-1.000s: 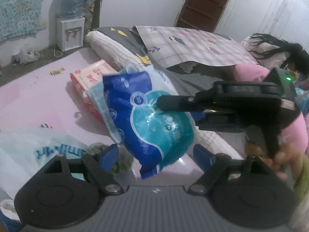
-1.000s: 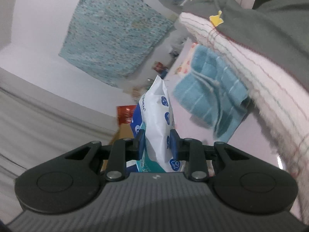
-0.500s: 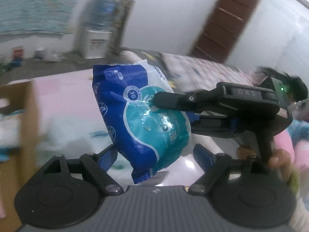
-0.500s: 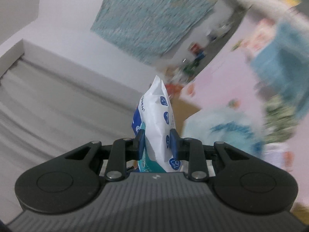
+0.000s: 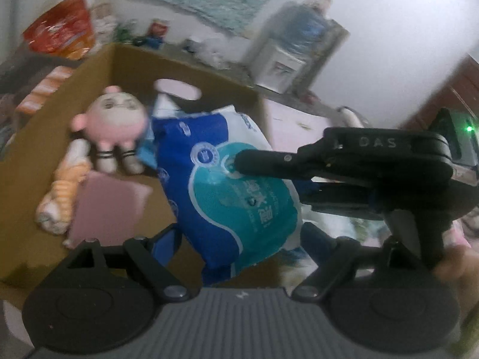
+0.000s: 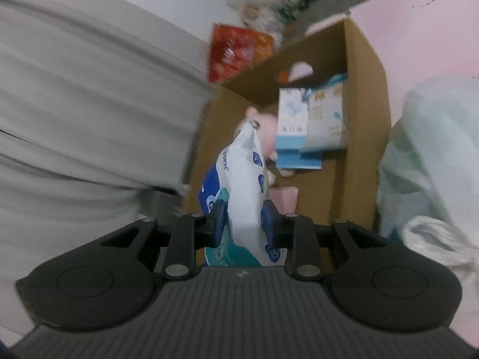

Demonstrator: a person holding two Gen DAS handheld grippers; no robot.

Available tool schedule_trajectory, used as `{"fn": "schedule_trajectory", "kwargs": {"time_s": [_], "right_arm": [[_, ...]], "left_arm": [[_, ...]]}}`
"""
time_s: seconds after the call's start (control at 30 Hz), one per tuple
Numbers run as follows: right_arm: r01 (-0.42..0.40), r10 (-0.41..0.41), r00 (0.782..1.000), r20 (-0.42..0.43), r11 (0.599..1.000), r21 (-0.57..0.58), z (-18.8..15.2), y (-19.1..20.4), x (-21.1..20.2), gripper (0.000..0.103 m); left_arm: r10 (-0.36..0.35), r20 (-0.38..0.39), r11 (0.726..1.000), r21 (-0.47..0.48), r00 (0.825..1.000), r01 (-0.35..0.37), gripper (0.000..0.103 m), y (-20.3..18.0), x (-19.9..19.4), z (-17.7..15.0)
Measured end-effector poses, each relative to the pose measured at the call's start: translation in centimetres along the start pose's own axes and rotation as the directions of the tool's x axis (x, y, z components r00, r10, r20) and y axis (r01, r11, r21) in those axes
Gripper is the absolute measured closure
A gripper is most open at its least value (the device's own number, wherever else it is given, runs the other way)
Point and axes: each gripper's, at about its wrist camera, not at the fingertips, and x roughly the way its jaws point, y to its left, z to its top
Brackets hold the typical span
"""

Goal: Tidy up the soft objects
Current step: 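Carry the wet-wipe pack with the right gripper into the cardboard box, then open the right gripper to drop the wet-wipe pack into the box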

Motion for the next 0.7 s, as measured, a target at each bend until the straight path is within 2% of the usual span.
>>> {"fn": "schedule_trajectory", "kwargs": {"time_s": [0.13,0.17,0.2,0.37,0.53,0.7], "right_arm": [[0.105,-0.106,0.994,-0.024,0.994,-0.034,0.0,1.7,2.8,0.08],[0.115,-0.116,0.993,-0.032,0.993,-0.028,0.0,1.8,3.4,0.089],[0.126,-0.127,0.991,-0.037,0.992,-0.028,0.1,1.9,3.9,0.09],[0.189,-0.191,0.981,-0.019,0.979,-0.074,-0.5,3.0,4.6,0.09],[0.182,-0.181,0.983,0.018,0.98,-0.077,0.1,2.3,3.6,0.089],[0.074,-0.072,0.997,0.039,0.996,-0.049,-0.9,1.1,-0.6,0.088]], "left_arm": [[0.068,0.042,0.998,-0.008,0.997,-0.067,0.017,2.5,-1.0,0.3],[0.07,0.046,0.997,-0.018,0.996,-0.069,0.017,3.1,-1.4,0.2],[0.072,0.05,0.997,-0.028,0.996,-0.071,0.017,3.6,-1.7,0.1],[0.086,0.064,0.995,-0.048,0.994,-0.083,0.017,5.7,-3.0,-0.9],[0.084,0.065,0.996,-0.04,0.994,-0.081,0.017,6.3,-3.2,-1.4],[0.08,0.052,0.997,-0.014,0.995,-0.08,0.026,6.0,-2.1,-1.0]]}}
